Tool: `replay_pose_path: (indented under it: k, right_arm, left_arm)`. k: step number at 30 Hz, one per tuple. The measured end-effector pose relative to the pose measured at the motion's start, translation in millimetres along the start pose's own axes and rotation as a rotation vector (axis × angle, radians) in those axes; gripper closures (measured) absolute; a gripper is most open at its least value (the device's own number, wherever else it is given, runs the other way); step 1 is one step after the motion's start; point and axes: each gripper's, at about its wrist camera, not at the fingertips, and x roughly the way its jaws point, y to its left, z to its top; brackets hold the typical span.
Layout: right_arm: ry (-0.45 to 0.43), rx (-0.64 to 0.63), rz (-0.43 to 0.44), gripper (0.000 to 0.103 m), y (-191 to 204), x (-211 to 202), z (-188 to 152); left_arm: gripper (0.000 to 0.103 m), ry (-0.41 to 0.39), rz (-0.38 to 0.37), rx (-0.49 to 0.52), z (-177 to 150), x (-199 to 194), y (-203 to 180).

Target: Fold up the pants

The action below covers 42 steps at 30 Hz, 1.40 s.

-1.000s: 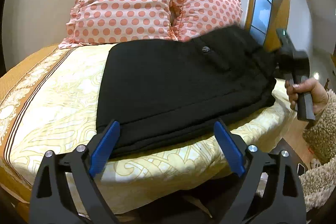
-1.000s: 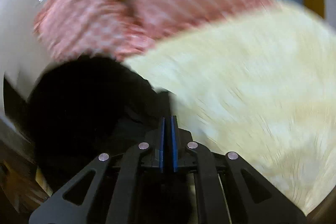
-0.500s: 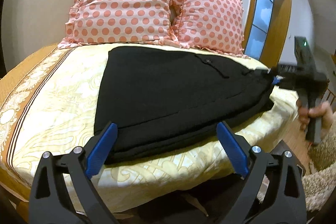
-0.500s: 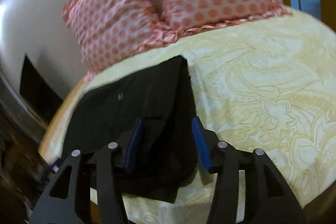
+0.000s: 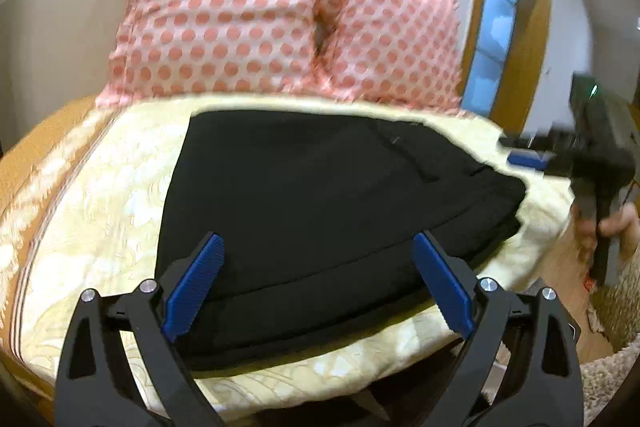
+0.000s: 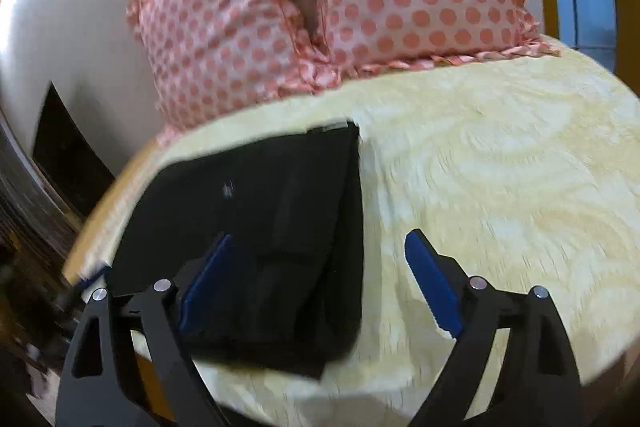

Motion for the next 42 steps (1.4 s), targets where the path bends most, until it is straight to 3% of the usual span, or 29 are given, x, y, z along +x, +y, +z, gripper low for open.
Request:
replay_pose_path:
  k: [4, 9, 16, 18, 21, 24, 29, 32, 35, 38, 42]
  right_arm:
    - [0.076, 0.048, 0.043, 0.030, -10.0, 30.9, 17.3]
    - [0.148, 0.049, 0.035, 0.031, -13.5, 61.2, 21.8]
    - [0.183, -0.027, 0.102, 0.050, 2.4, 68.7, 12.1]
    - [0.179, -0.044, 0.130, 0.050, 6.4, 64.3, 12.2]
    - [0.181, -0.030, 0.066, 0.051, -0.3, 67.4, 15.2]
    - [0.184, 0.037, 0.068, 0.047, -12.2, 73.1, 16.7]
    - [0.177, 0.017, 0.074, 0.045, -10.1, 76.5, 16.3]
    - [0.185, -0.031, 0.136, 0.054, -2.6, 75.0, 14.3]
    - [0.189, -0.037, 0.134, 0.056, -2.5, 77.2, 15.1]
    - [0.194, 0.027, 0.165, 0.056, -13.1, 81.0, 18.0]
    - [0.192, 0.051, 0.184, 0.056, -17.0, 80.8, 17.8]
  left_arm:
    - [0.008, 0.013, -0.030, -0.033, -5.8, 2.6, 7.5]
    - [0.008, 0.006, -0.053, -0.053, -8.8, 2.3, 11.8]
    - [0.007, -0.004, -0.053, -0.042, -11.7, 1.6, 10.2]
    - [0.007, -0.006, -0.051, -0.037, -12.3, 1.7, 9.1]
    - [0.007, -0.007, -0.048, -0.034, -11.6, 2.0, 8.5]
    - [0.007, -0.005, -0.051, -0.034, -11.5, 1.9, 9.0]
    - [0.007, 0.009, -0.067, -0.062, -6.8, 0.9, 11.1]
    - [0.008, 0.008, -0.094, -0.123, 6.5, -6.4, 22.2]
    - [0.008, -0.015, -0.085, -0.173, 28.2, -10.6, 41.3]
    - [0.010, 0.046, -0.057, -0.214, 54.6, 5.2, 63.3]
    - [0.028, 0.217, -0.026, -0.244, 75.0, 49.4, 86.6]
